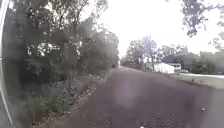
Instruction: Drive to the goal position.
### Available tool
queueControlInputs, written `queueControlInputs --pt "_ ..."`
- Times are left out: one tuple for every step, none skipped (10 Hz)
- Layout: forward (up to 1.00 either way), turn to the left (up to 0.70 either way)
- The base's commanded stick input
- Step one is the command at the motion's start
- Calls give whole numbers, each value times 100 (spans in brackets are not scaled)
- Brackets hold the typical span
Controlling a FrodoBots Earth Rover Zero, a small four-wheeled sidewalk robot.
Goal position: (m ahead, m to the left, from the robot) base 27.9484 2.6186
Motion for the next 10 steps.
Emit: queueControlInputs --pt "70 1" --pt "70 1" --pt "70 1" --pt "70 1" --pt "70 1" --pt "70 1" --pt "70 1" --pt "70 1" --pt "70 1" --pt "70 1"
